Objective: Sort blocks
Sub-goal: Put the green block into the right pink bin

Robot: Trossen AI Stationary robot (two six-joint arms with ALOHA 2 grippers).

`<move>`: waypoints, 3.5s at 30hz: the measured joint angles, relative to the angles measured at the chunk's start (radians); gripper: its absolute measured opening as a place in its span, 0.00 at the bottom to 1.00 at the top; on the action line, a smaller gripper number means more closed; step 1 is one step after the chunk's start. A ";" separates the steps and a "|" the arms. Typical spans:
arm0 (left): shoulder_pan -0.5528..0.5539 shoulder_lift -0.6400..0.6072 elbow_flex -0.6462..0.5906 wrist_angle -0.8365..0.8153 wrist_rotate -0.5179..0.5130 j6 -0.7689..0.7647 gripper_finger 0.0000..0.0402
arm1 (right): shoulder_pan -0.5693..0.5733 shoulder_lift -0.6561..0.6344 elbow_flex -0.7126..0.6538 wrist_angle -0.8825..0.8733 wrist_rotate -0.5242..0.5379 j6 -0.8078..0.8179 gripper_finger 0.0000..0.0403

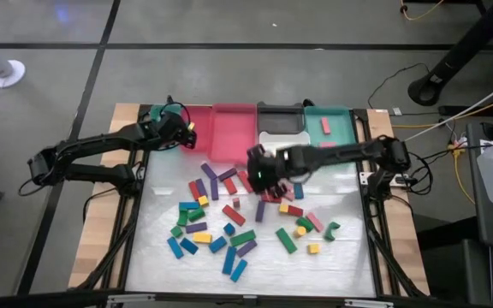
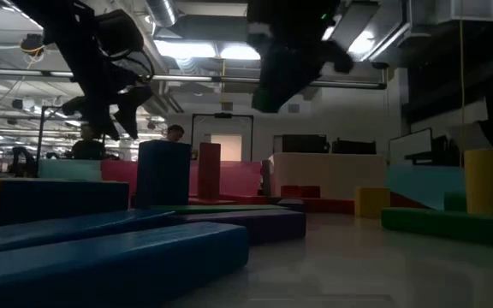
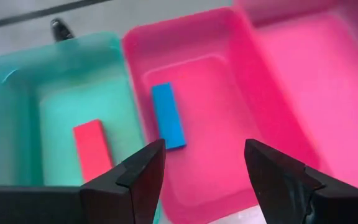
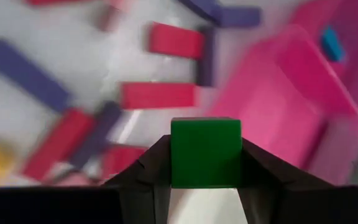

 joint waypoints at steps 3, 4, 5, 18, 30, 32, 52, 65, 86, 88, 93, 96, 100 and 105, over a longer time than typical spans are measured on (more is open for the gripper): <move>-0.034 0.000 0.000 0.017 0.000 0.014 0.52 | -0.084 0.000 0.000 0.069 -0.020 -0.057 0.35; -0.047 0.000 0.000 0.016 0.000 0.013 0.52 | -0.110 0.000 0.000 0.100 -0.031 -0.065 0.35; -0.060 0.000 0.000 0.017 0.000 0.008 0.52 | -0.137 0.000 0.000 0.128 -0.046 -0.073 0.36; -0.247 0.000 0.000 0.021 0.003 -0.050 0.52 | -0.312 0.057 0.000 0.311 -0.167 0.002 0.36; -0.347 0.000 0.000 0.035 0.065 -0.171 0.52 | -0.313 0.115 -0.002 0.419 -0.167 0.184 0.39; -0.360 0.000 0.000 0.040 0.075 -0.164 0.52 | -0.313 0.122 -0.001 0.442 -0.163 0.184 0.40; -0.487 0.000 0.000 0.039 0.335 -0.145 0.52 | -0.312 0.154 0.005 0.466 -0.003 0.289 0.54; -0.552 0.000 0.000 -0.060 0.724 -0.104 0.52 | -0.313 0.153 0.295 0.305 0.031 0.338 0.52; -0.908 0.038 0.000 0.015 0.590 -0.502 0.52 | -0.431 0.151 0.591 -0.411 0.104 0.430 0.52; -0.919 0.066 0.001 0.037 0.556 -0.467 0.52 | -0.468 0.151 0.584 -0.436 0.063 0.460 0.52; -0.930 0.174 0.001 0.030 0.477 -0.393 0.52 | -0.541 0.151 0.581 -0.473 -0.023 0.492 0.52; -0.928 0.233 0.001 0.035 0.435 -0.393 0.52 | -0.564 0.151 0.581 -0.482 -0.042 0.493 0.52; -0.929 0.282 0.001 0.032 0.386 -0.402 0.52 | -0.577 0.151 0.581 -0.482 -0.044 0.493 0.52; -0.929 0.323 0.001 0.034 0.340 -0.399 0.52 | -0.575 0.151 0.581 -0.479 -0.047 0.493 0.52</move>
